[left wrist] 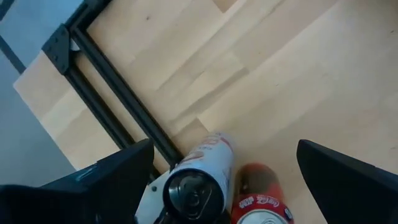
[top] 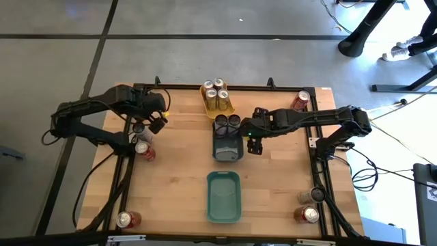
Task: Sort soda cans
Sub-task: Put the top black soda can into the dark green bin
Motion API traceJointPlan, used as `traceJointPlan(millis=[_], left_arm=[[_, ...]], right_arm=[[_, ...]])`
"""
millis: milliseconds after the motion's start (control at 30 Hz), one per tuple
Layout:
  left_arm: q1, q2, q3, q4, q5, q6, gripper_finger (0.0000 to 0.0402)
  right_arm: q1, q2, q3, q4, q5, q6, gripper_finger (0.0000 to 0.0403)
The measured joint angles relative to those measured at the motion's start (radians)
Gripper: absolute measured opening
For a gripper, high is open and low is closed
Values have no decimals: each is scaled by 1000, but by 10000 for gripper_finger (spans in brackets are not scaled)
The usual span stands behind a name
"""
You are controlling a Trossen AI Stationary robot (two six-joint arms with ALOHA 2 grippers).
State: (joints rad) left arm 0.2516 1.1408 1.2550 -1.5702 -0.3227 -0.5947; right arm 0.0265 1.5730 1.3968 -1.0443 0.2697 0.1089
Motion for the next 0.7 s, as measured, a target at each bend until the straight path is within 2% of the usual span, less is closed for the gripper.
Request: traceJointPlan(millis=[133,333,700], left_arm=[[25,1,-56,0,12,57,383],[82,2,-162,-2,90,198,383],[125,1,-299,-1,114,326,383]], right_arm=[[0,0,0,2,-9,1,360],[0,0,0,3,-9,2,360],[0,-1,0,30,-9,2,360]])
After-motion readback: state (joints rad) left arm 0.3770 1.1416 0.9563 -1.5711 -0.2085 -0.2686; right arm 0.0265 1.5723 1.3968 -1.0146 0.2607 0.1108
